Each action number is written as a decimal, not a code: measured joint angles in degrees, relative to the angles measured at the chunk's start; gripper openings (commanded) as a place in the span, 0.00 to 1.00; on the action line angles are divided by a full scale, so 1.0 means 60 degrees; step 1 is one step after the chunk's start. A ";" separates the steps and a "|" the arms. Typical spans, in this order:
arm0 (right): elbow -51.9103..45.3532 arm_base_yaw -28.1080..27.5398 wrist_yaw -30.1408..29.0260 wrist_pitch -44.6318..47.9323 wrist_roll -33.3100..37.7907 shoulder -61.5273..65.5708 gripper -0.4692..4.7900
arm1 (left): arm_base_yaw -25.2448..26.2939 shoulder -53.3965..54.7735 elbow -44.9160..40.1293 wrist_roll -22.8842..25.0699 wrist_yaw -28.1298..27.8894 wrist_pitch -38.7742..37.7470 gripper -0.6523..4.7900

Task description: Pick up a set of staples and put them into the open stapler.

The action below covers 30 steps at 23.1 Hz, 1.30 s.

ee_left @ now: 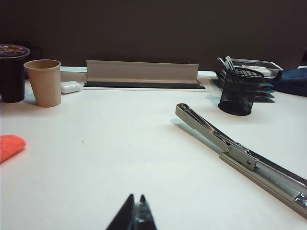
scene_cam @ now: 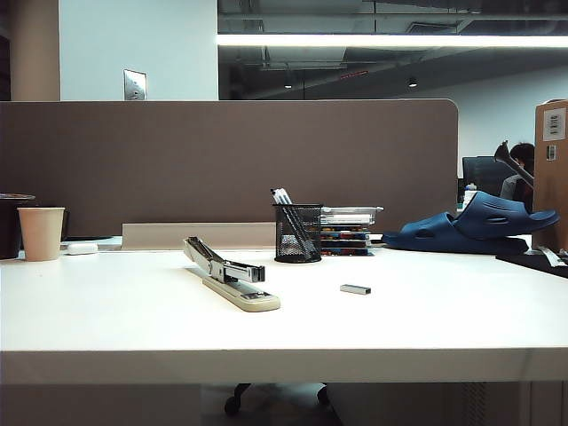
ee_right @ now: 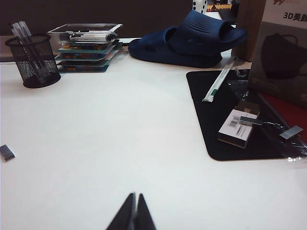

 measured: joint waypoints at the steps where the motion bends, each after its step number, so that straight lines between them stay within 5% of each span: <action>1: 0.0000 0.0000 0.0000 0.0000 0.0000 0.0000 0.08 | 0.0000 0.0000 0.0000 -0.0004 0.0015 -0.0004 0.11; 14: 0.0102 0.0000 0.0000 -0.0015 0.0000 0.0000 0.08 | -0.0004 0.0000 0.0000 -0.0007 0.1945 0.0000 0.11; 24: 0.1665 0.0004 -0.0280 -0.1392 0.0102 0.0007 0.08 | -0.0004 0.0000 0.0000 -0.0022 0.5337 -0.0069 0.11; 30: 0.3013 0.0004 -0.0590 -0.2262 0.0106 0.1082 0.08 | -0.0004 0.0000 0.0004 -0.0033 0.5552 -0.0470 0.11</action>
